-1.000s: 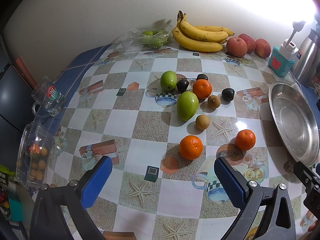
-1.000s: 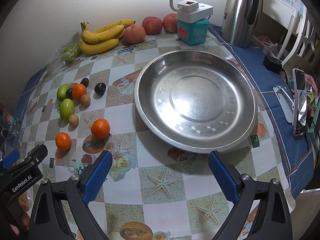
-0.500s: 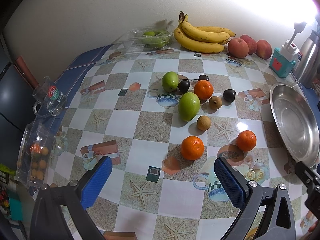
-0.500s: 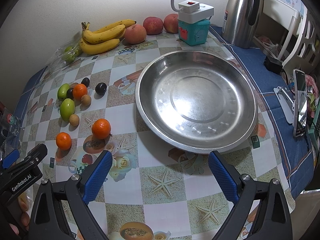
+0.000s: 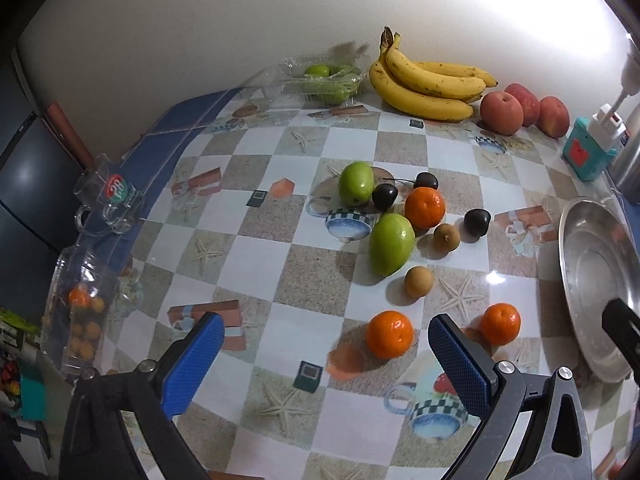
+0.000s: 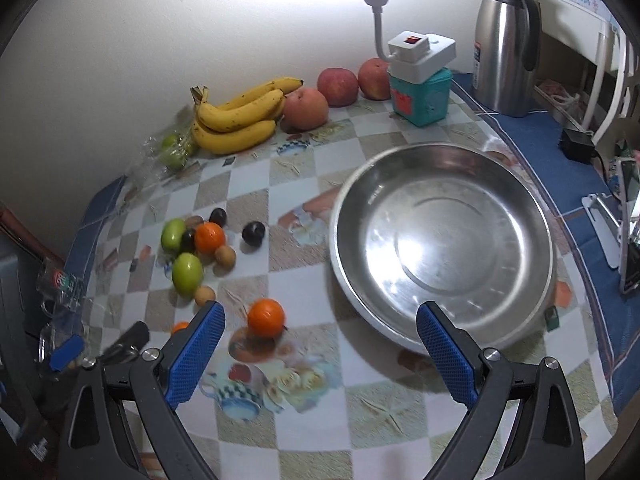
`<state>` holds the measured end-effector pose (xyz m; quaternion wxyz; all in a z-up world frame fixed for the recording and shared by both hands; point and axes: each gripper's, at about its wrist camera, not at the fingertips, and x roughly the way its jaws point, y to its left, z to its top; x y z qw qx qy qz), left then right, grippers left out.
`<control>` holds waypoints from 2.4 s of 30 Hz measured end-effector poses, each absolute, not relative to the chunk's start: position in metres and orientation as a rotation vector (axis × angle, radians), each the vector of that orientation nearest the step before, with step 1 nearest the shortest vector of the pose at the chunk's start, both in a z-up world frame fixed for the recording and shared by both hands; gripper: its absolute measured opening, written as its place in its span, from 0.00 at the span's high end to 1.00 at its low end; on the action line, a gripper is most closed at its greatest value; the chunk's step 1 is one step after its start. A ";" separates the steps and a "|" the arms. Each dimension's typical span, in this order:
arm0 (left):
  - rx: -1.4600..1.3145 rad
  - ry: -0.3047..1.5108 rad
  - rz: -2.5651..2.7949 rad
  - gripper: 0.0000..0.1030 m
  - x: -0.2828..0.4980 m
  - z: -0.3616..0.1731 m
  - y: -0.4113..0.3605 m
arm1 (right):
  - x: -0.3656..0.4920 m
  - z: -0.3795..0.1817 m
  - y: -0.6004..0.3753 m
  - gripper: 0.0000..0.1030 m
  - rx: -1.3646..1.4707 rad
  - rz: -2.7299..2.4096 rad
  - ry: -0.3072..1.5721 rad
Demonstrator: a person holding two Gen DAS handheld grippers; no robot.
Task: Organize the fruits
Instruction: 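Grasp an orange with the right tool while the left tool grasps another orange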
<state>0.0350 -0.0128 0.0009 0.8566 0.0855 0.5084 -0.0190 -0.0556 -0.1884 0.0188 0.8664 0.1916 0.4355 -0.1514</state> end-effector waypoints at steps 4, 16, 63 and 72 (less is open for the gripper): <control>0.153 1.109 -0.060 0.00 0.043 -0.006 -0.019 | -0.037 0.019 -0.186 0.06 0.414 -0.301 0.922; 0.135 1.086 -0.046 0.00 0.067 -0.008 -0.027 | 0.000 0.022 -0.191 0.06 0.478 -0.276 0.882; -0.154 1.262 -0.072 0.63 0.071 -0.038 0.012 | 0.021 -0.045 -0.165 0.46 0.376 -0.193 1.150; -0.180 1.260 -0.075 0.63 0.072 -0.034 0.013 | 0.023 -0.059 -0.146 0.55 0.287 -0.171 1.215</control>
